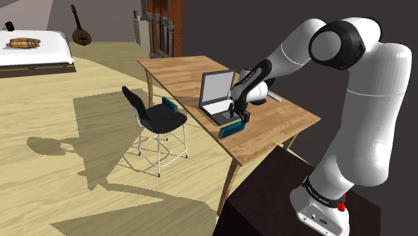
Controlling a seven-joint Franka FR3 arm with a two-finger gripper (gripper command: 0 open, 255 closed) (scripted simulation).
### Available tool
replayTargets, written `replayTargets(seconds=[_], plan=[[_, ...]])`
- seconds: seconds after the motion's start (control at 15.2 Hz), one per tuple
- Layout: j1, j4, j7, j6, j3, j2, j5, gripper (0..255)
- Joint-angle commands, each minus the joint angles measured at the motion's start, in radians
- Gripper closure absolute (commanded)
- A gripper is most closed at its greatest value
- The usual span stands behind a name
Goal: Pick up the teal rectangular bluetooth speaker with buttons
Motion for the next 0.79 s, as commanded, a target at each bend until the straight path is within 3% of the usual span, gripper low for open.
replayTargets(seconds=[0.0,0.4,0.46,0.73], plan=[[-0.012,0.005,-0.019,0.025,0.019,0.031,0.023,0],[-0.039,0.014,-0.045,0.073,0.054,0.090,0.063,0],[-0.039,0.014,-0.045,0.072,0.053,0.090,0.063,255],[-0.039,0.014,-0.045,0.072,0.053,0.090,0.063,255]])
